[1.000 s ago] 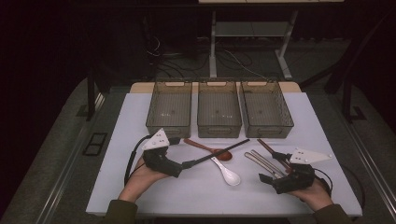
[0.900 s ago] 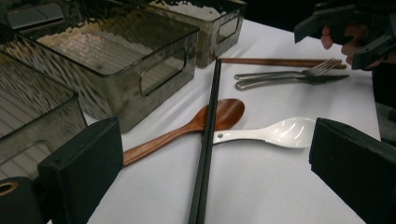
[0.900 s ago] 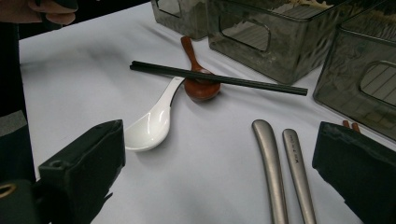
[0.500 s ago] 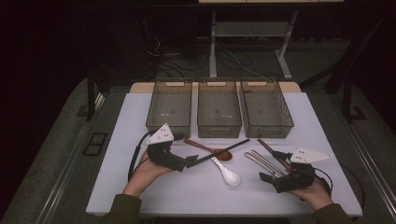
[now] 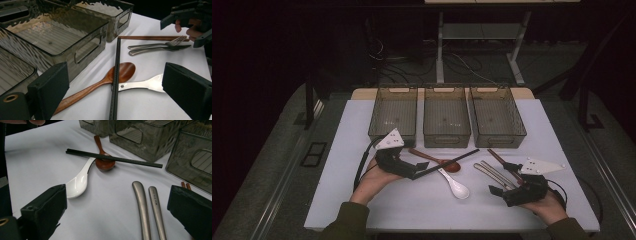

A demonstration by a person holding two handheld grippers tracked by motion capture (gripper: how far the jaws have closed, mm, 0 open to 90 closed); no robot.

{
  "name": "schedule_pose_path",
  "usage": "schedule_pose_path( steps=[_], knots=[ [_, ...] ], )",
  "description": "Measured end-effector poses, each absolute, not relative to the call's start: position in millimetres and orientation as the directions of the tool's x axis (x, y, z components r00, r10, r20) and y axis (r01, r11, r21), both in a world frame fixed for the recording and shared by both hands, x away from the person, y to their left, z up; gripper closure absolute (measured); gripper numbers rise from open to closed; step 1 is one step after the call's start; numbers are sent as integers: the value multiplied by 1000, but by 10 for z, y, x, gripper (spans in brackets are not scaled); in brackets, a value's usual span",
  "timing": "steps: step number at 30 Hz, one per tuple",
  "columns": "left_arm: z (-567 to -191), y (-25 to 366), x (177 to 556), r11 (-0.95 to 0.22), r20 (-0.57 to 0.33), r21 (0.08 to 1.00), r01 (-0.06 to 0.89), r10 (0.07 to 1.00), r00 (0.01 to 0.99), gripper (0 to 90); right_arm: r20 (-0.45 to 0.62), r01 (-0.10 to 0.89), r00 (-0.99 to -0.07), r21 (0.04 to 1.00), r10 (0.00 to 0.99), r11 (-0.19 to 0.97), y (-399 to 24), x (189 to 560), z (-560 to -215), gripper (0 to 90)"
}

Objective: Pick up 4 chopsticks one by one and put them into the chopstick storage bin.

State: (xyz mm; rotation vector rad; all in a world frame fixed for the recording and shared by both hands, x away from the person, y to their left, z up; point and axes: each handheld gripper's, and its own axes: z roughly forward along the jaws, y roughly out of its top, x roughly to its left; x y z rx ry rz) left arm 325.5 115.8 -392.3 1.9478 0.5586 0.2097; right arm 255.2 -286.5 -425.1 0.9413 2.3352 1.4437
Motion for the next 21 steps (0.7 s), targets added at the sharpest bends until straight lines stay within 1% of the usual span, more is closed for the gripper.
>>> schedule_pose_path(
  steps=[9,13,21],
  knots=[
    [-3953,1068,3350,-345,-106,891,294,471,875,72,131,402,-762,864,634,303,-2866,2553,-4253,27],
    [-3981,1014,3399,-345,-112,891,294,462,880,125,134,403,-760,864,636,300,-2871,2549,-4249,27],
    [-4021,907,3474,-351,-123,886,303,453,883,138,134,403,-762,864,633,303,-2868,2549,-4250,27]
  ],
)
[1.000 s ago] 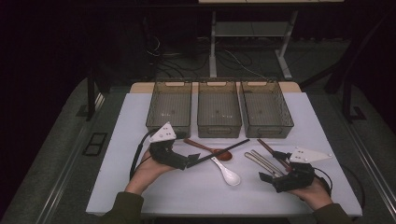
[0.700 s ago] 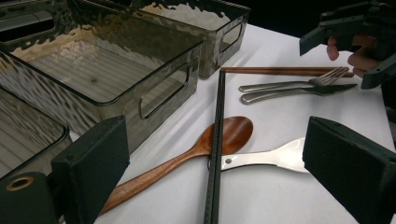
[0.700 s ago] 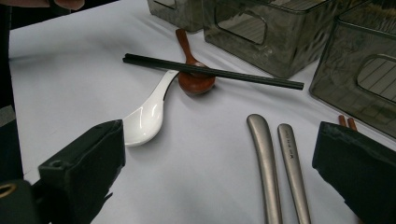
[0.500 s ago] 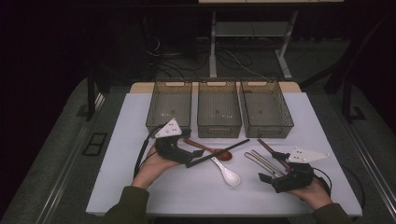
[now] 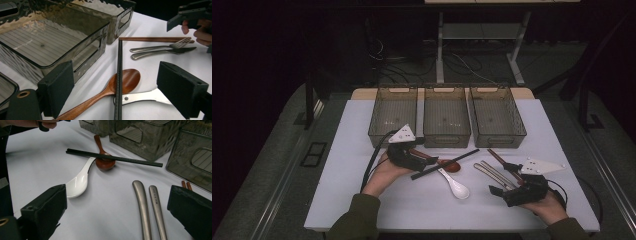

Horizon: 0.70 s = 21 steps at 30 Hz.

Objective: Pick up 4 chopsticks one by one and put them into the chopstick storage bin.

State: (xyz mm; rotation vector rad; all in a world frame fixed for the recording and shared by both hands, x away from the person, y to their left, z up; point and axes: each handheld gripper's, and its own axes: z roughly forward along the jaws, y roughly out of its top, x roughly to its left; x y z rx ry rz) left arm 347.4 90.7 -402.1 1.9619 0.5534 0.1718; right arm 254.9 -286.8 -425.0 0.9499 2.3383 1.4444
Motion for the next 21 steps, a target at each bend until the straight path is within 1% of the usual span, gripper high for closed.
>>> schedule_pose_path(
  steps=[6,9,15,16,17,20,21],
  knots=[
    [-4051,850,3487,-358,-118,882,307,463,879,157,136,405,-762,863,633,303,-2866,2540,-4249,27],
    [-4067,839,3475,-370,-111,878,304,460,881,212,133,404,-762,862,633,306,-2863,2538,-4251,27],
    [-4115,792,3456,-400,-96,869,293,444,891,365,132,404,-762,862,634,305,-2866,2539,-4250,27],
    [-4123,781,3450,-401,-99,866,299,448,889,365,132,404,-762,862,633,306,-2866,2539,-4251,27],
    [-4128,780,3450,-410,-95,861,299,448,889,412,132,403,-763,862,633,306,-2866,2539,-4251,28],
    [-4145,783,3444,-413,-98,859,302,447,889,485,132,404,-762,862,634,306,-2868,2535,-4251,27],
    [-4149,787,3444,-410,-103,859,305,445,889,485,132,404,-762,862,634,306,-2868,2535,-4251,27]
  ],
)
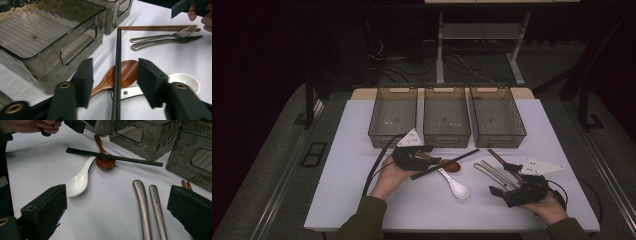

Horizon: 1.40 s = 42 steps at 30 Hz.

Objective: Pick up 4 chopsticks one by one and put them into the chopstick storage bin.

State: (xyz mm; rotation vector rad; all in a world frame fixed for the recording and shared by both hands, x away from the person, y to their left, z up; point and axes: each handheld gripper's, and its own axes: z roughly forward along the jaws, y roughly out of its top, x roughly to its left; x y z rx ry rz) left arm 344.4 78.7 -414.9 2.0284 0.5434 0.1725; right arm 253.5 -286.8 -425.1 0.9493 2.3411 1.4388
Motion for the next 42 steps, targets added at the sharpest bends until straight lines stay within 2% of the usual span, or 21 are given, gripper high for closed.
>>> schedule_pose_path(
  steps=[1,3,6,14,25,42],
  knots=[
    [-4154,792,3444,-409,-104,860,305,445,890,544,130,404,-762,862,634,308,-2869,2532,-4252,27],
    [-4161,803,3447,-414,-109,855,311,444,890,562,131,405,-762,861,635,308,-2869,2531,-4252,27],
    [-4193,827,3463,-426,-123,844,327,440,890,637,128,403,-762,861,635,310,-2874,2529,-4253,27],
    [-4318,779,3483,-515,-97,793,326,421,902,674,131,407,-760,860,637,309,-2879,2524,-4257,28],
    [-4362,777,3493,-534,-102,777,333,415,904,727,130,407,-758,861,639,307,-2885,2522,-4258,27],
    [-4432,742,3497,-568,-94,750,340,417,904,747,129,406,-757,862,641,305,-2891,2523,-4257,27]
  ],
)
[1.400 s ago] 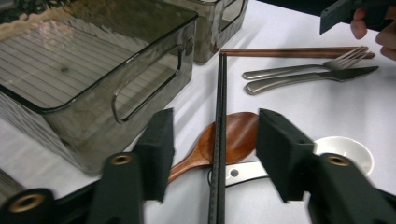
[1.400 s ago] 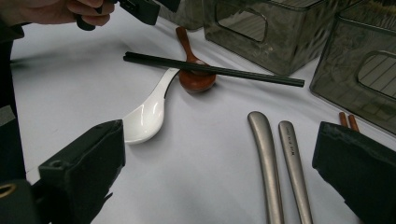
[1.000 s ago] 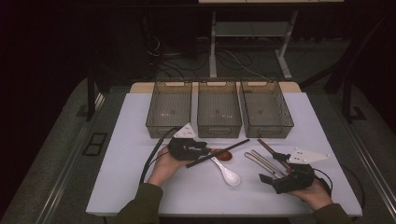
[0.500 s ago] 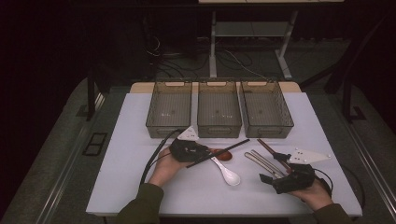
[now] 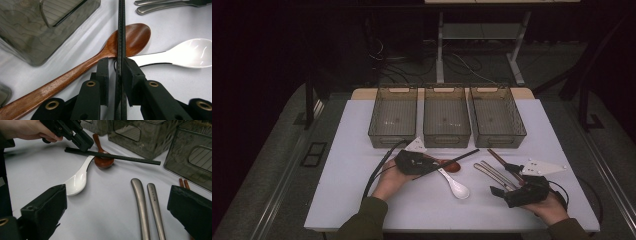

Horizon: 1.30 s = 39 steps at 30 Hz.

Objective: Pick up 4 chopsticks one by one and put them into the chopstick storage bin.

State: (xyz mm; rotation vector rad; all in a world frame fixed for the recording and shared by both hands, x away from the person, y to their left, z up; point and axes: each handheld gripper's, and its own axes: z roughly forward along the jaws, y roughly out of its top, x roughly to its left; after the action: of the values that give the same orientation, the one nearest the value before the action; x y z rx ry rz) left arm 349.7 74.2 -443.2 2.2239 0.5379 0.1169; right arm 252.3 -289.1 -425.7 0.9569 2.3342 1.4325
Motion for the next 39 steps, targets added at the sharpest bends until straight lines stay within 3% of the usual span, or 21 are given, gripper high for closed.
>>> schedule_pose_path(
  steps=[39],
  knots=[
    [-4507,683,3491,-616,-55,719,321,410,910,790,132,407,-756,861,641,304,-2899,2520,-4255,27]
  ],
)
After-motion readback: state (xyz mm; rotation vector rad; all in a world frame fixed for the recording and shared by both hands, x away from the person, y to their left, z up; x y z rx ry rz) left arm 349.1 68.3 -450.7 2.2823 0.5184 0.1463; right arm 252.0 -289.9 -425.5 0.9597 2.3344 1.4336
